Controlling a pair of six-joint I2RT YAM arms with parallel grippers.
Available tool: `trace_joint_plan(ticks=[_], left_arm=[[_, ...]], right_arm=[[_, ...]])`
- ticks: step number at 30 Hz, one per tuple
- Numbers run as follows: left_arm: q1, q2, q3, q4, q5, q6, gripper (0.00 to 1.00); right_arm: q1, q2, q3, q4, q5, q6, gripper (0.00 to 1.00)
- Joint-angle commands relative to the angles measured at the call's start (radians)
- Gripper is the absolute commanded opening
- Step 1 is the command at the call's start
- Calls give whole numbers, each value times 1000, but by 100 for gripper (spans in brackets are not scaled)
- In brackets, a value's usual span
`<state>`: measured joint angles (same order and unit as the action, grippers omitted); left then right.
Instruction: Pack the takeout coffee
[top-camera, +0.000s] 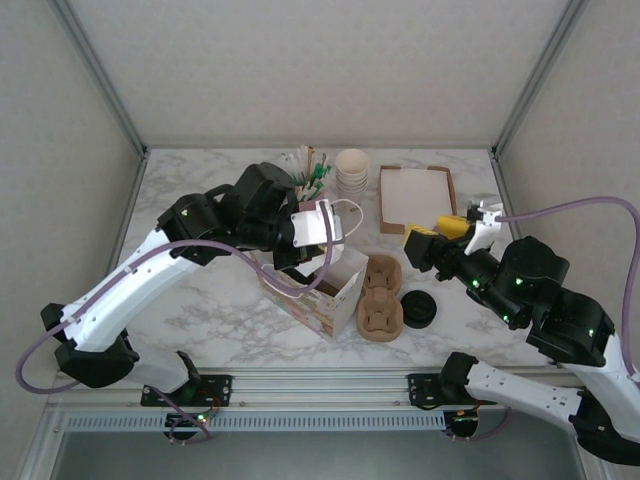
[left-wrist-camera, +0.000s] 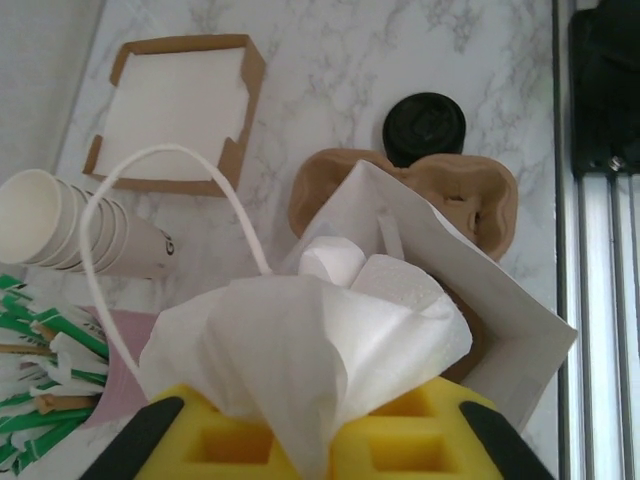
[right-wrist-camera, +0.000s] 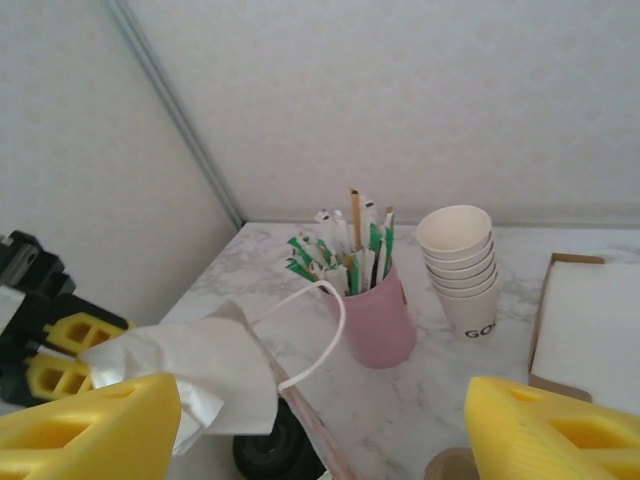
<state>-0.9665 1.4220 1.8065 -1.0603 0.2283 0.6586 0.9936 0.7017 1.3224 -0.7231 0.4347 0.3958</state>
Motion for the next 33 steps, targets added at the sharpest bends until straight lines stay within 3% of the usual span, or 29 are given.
trace_joint_plan(ticks=[1,6,15,18,21,23,25,28,33], left_arm=[[7,13,30,-61,54,28,14],[7,57,32,-73,19,32,16],[7,92,35,-67,-12,27,46],[7,94,40,-84,-6,30,43],[7,86,35,-84,-14,32,49],[7,83,34,-96,-12,35,45],[8,84,40,-122,-4,44,29],[6,85,44,-166,1,54,14],[7,74,34,-180,9,53,14]], right_arm=[[3,-19,-22,-9,77,31,76],[3,-25,-31,-6,87,41,76],[4,-25,-36,-16,88,51,77],[2,-26,-37,-17,93,51,77],[3,-27,-37,-18,94,52,77],[4,-27,-38,-16,96,53,77],[3,-28,-38,-17,97,54,77],[4,-28,-38,-15,99,55,77],[3,-25,-42,-12,104,57,77]])
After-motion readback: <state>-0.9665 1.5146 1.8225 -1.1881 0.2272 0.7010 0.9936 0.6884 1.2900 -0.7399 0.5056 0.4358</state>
